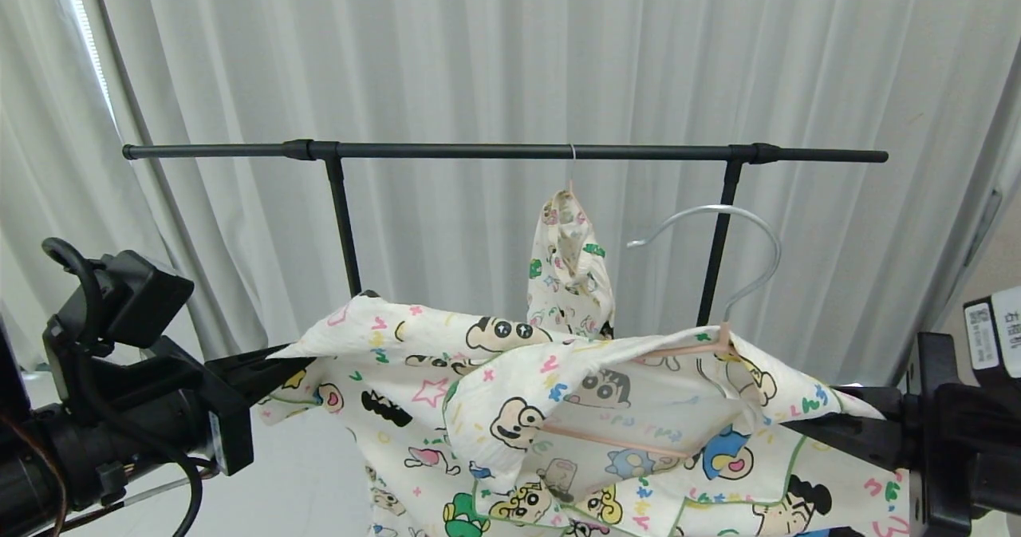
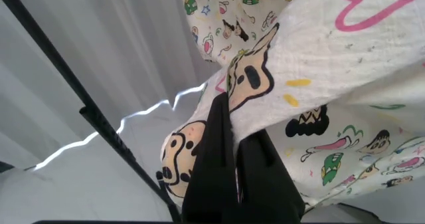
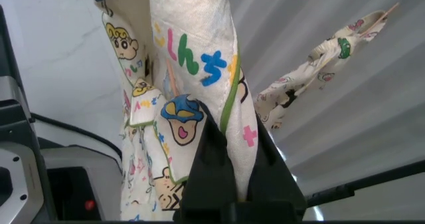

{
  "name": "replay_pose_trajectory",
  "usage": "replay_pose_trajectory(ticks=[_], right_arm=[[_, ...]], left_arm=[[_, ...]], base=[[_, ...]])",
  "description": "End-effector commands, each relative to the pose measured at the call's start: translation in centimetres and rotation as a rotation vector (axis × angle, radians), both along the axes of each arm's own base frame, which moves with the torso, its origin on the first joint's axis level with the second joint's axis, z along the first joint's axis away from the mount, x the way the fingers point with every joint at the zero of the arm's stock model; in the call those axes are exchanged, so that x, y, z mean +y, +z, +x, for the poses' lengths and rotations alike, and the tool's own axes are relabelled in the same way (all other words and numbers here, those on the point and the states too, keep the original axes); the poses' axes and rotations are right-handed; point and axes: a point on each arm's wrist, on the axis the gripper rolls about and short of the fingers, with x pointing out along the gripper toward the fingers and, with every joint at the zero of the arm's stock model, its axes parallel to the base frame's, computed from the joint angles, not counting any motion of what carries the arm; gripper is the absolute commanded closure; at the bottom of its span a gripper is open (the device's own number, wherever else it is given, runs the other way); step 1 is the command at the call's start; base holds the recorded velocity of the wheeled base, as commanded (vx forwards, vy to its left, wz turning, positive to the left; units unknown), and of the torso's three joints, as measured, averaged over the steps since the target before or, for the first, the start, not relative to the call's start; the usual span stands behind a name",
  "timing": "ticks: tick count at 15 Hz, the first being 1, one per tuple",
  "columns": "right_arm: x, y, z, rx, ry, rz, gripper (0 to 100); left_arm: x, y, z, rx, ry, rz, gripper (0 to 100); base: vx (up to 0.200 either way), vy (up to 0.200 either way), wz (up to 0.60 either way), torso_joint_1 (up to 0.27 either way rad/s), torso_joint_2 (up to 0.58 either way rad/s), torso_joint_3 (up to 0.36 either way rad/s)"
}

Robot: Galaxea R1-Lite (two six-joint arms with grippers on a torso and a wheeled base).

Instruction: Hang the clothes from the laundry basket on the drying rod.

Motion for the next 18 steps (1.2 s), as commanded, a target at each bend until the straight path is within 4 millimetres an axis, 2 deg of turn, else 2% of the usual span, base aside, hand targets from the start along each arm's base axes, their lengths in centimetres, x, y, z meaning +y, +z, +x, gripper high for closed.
replay_pose_trajectory(ticks=[1,4,7,13,16,18], right_arm=[[-0.1,0.6,-0.1,-0.015,0.003,0.02,100],[0.0,1.9,-0.1,-0.015,0.0,0.055,100],[0.3,3.1,0.5,-0.003,-0.032,0.102,100],[0.1,2.5,1.7,0.016,-0.106,0.081,100],[0.7,3.2,2.4,0.004,-0.111,0.141,100],[0.9,4.5,2.6,-0.011,-0.121,0.224,100]], left_arm=[[0.3,-0.9,0.3,0.036,0.047,0.02,100],[0.3,-2.1,1.2,0.094,0.138,0.069,100],[-0.5,-1.9,1.1,0.086,0.096,0.071,100],[-0.8,-0.7,-0.3,0.012,0.064,0.041,100],[-0.6,-2.0,-1.2,0.05,0.055,0.059,100],[-0.5,-3.4,-1.1,0.113,0.062,0.08,100]], base=[[0.0,0.0,0.0,0.0,0.0,0.0],[0.0,0.0,0.0,0.0,0.0,0.0],[0.0,0.0,0.0,0.0,0.0,0.0],[0.0,0.0,0.0,0.0,0.0,0.0],[0.0,0.0,0.0,0.0,0.0,0.0],[0.0,0.0,0.0,0.0,0.0,0.0]])
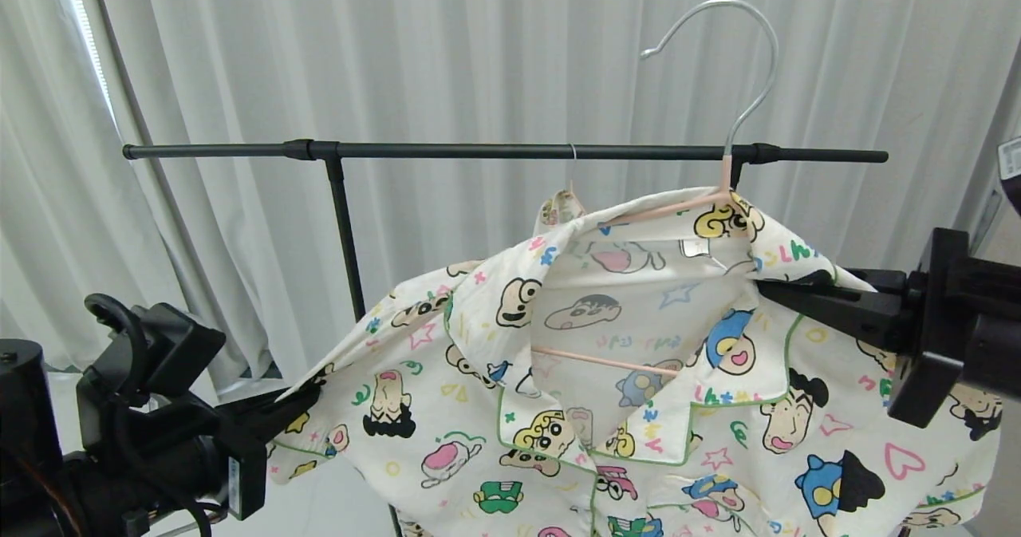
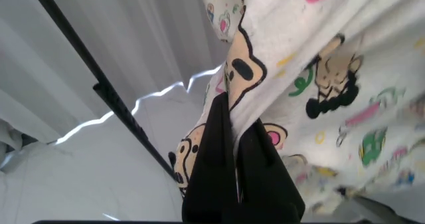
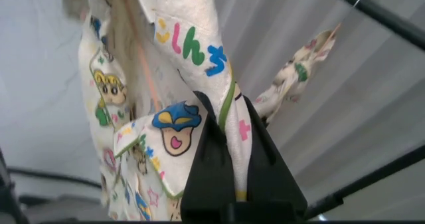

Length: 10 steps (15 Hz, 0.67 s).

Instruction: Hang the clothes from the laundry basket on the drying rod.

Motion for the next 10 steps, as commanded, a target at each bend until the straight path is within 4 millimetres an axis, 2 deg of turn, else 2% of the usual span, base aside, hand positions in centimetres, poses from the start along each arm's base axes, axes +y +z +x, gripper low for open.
replay_pose_trajectory(ticks=[1,3,5,10], right_arm=[[0.2,0.3,0.2,-0.004,-0.002,0.01,100],[0.1,1.2,0.0,0.009,0.0,0.058,100],[0.3,1.2,-0.1,0.022,0.007,0.065,100],[0.4,0.9,0.2,0.036,0.002,0.058,100]], left_arm=[[0.1,-0.8,0.2,0.037,0.008,0.012,100],[-0.2,-0.8,1.5,0.054,0.048,0.038,100],[-0.8,0.4,2.4,0.012,0.029,0.027,100],[-1.3,1.9,1.8,-0.071,-0.009,0.037,100]], base=[[0.0,0.0,0.0,0.0,0.0,0.0],[0.0,0.0,0.0,0.0,0.0,0.0],[0.0,0.0,0.0,0.0,0.0,0.0],[0.0,0.0,0.0,0.0,0.0,0.0]])
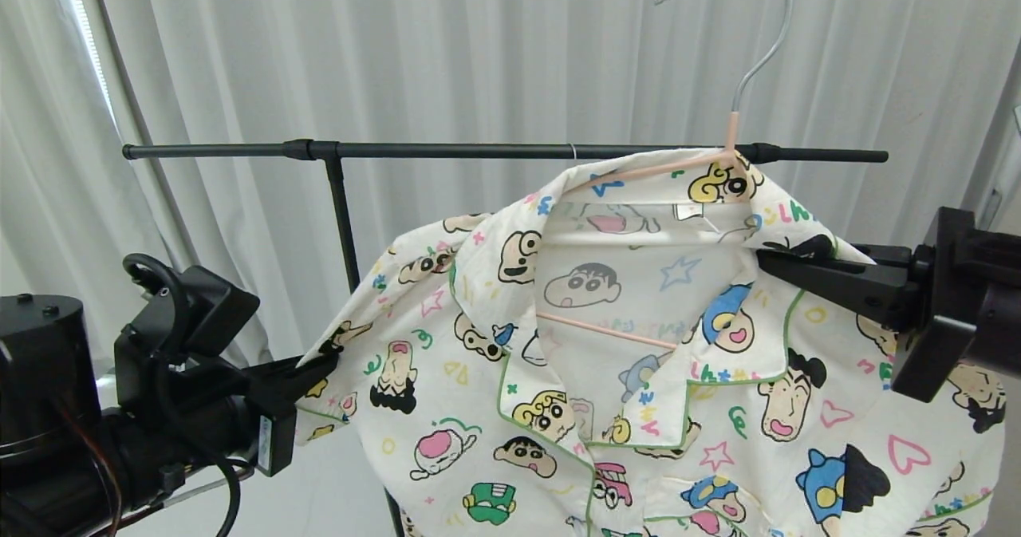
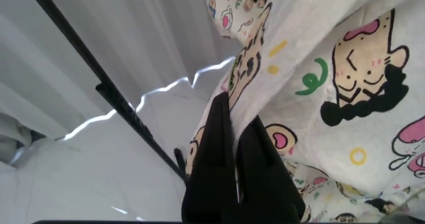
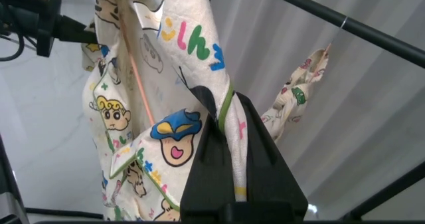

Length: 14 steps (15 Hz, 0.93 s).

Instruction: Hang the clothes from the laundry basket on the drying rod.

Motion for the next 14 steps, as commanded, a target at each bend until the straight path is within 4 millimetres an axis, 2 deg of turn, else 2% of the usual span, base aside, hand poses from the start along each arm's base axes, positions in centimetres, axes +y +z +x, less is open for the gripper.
replay_pose_trajectory(ticks=[1,4,8,10,12,14], right_arm=[[0.1,-0.1,0.1,0.005,-0.002,-0.006,100],[0.0,-0.2,0.5,0.007,-0.022,-0.008,100],[-0.4,0.4,0.9,-0.006,-0.053,0.008,100],[-0.5,0.9,0.8,-0.019,-0.047,0.017,100],[-0.4,0.9,0.6,-0.024,-0.039,0.013,100],[-0.4,0.8,0.6,-0.023,-0.042,0.01,100]], left_arm=[[0.0,0.4,-0.2,-0.025,-0.008,-0.002,0],[0.3,0.9,-1.0,-0.05,-0.003,-0.019,0],[0.8,1.4,-1.8,-0.043,0.046,-0.136,0],[1.1,0.1,-2.4,-0.016,0.047,-0.093,0],[1.1,-1.1,-2.6,-0.016,-0.004,0.027,0],[0.1,-0.7,-2.5,-0.039,-0.079,0.05,0]], base=[[0.0,0.0,0.0,0.0,0.0,0.0],[0.0,0.0,0.0,0.0,0.0,0.0],[0.0,0.0,0.0,0.0,0.0,0.0],[0.0,0.0,0.0,0.0,0.0,0.0],[0.0,0.0,0.0,0.0,0.0,0.0],[0.0,0.0,0.0,0.0,0.0,0.0]])
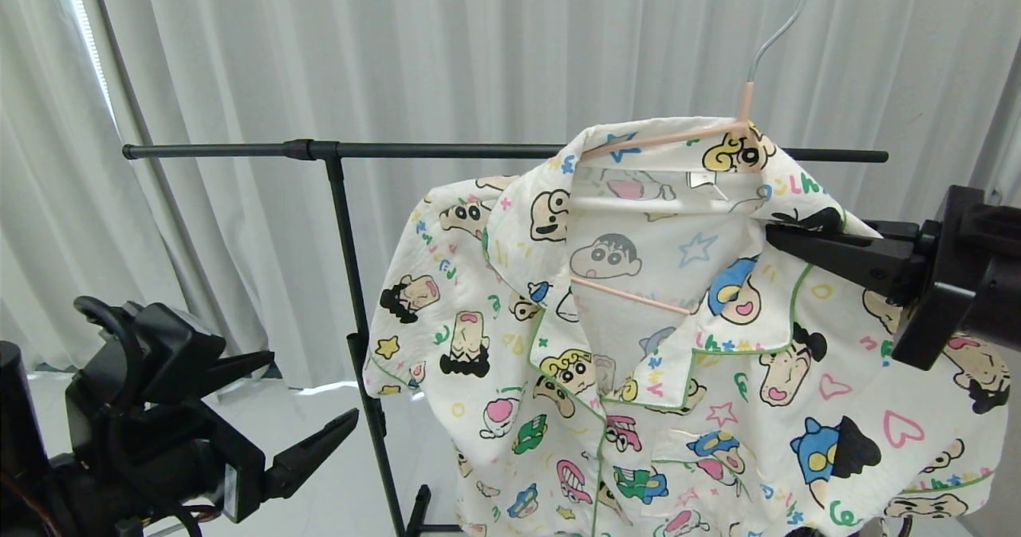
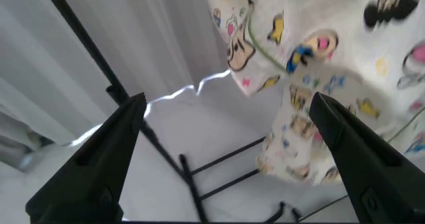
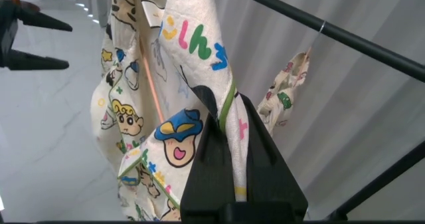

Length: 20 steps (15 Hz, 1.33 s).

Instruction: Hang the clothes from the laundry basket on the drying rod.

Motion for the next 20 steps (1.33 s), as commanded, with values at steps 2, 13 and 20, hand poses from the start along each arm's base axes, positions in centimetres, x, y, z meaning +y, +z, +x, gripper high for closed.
replay_pose_trajectory(ticks=[2,13,20], right_arm=[[-0.2,-0.3,0.1,0.015,-0.039,-0.009,100],[-8.4,-4.7,-4.1,0.312,-0.488,-0.192,100],[-11.4,-5.2,-3.2,0.342,-0.748,-0.214,100]], left_arm=[[-1.7,0.8,0.2,-0.022,-0.098,-0.008,0],[-0.3,0.4,1.9,-0.009,0.163,0.067,0],[0.2,-0.2,2.0,0.011,0.221,0.092,0]], base=[[0.0,0.0,0.0,0.0,0.0,0.0],[0.0,0.0,0.0,0.0,0.0,0.0],[0.0,0.0,0.0,0.0,0.0,0.0]])
